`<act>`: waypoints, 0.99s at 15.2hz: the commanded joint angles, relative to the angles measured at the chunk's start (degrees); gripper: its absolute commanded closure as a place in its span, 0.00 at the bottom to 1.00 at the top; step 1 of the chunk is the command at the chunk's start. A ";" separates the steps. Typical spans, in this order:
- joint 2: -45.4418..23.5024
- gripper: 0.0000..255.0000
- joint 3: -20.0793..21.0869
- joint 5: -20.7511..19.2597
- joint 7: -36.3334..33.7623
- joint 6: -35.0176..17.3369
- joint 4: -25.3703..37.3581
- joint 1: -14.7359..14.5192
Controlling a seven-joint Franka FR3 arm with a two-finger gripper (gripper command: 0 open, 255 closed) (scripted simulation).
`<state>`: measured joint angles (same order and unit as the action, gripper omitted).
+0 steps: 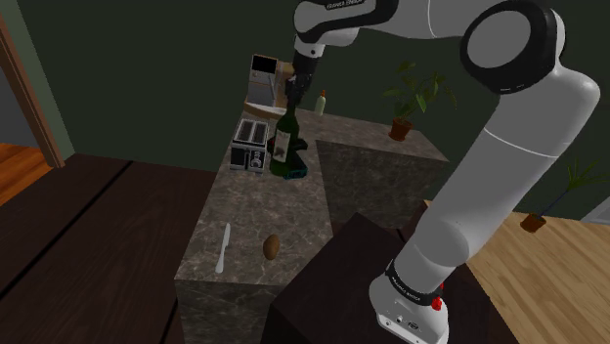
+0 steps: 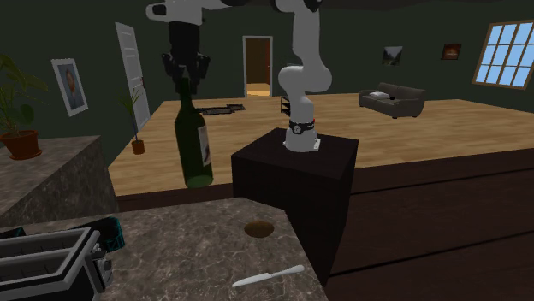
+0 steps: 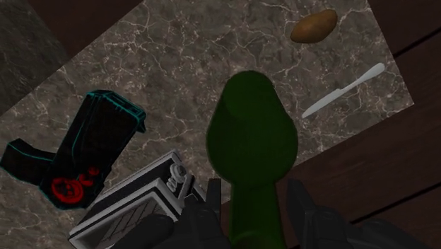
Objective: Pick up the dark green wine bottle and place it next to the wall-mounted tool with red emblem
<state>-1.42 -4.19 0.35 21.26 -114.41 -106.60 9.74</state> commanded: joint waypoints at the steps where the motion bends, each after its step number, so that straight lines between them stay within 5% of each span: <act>1: -2.49 1.00 -1.01 0.51 2.34 -1.42 1.13 1.09; 15: -24.92 1.00 -4.45 5.99 16.24 -5.34 19.06 10.08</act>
<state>-24.44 -8.58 5.94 36.67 -119.70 -89.40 19.15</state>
